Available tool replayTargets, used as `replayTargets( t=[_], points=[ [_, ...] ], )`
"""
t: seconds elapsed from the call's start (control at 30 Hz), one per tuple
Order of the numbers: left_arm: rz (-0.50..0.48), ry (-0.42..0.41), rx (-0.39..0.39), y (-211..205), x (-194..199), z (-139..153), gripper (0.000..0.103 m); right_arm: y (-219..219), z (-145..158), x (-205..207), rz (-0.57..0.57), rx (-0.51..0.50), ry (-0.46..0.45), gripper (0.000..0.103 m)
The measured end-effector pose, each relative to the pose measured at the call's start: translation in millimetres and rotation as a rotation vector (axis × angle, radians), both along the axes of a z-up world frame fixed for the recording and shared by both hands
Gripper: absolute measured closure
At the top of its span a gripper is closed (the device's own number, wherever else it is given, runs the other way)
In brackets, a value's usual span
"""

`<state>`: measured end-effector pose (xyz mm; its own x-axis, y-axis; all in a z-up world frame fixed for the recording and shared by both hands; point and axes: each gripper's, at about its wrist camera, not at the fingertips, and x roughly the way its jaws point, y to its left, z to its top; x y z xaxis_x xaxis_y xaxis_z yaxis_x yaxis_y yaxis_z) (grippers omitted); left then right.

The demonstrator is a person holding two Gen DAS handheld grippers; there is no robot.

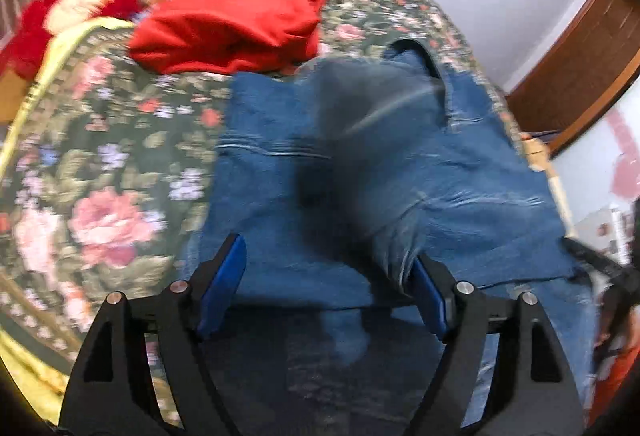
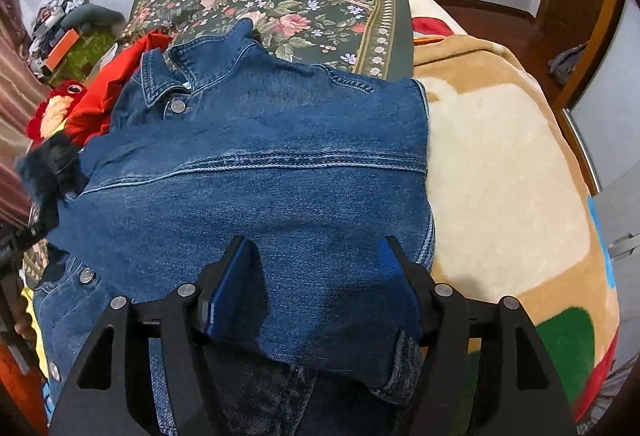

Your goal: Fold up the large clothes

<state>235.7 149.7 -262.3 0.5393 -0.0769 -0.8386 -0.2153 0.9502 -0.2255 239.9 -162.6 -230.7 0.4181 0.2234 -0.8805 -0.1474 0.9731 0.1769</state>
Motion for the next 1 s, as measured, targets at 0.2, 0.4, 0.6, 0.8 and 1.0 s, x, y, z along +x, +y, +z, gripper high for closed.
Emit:
replayTargets(
  t=[0.2, 0.4, 0.6, 0.8, 1.0],
  points=[
    [0.071, 0.031, -0.036, 32.6, -20.5, -11.8, 0.028, -1.1, 0.1, 0.9, -0.012, 0.009, 0.011, 0.038],
    [0.056, 0.034, 0.063, 25.8, -19.2, 7.8, 0.028, -3.9, 5.6, 4.2, -0.017, 0.028, 0.041, 0.038],
    [0.053, -0.018, 0.122, 36.9, -2.9, 37.0, 0.028, -23.8, 21.0, 11.2, -0.055, 0.053, 0.004, 0.038],
    [0.068, 0.007, 0.056, 59.9, 28.3, 33.6, 0.026, -48.0, 22.9, 30.5, -0.126, 0.068, -0.01, 0.038],
    [0.063, 0.068, -0.08, 71.7, 60.8, 4.2, 0.027, -57.3, -0.9, 58.3, -0.156, 0.091, 0.05, 0.038]
  ],
)
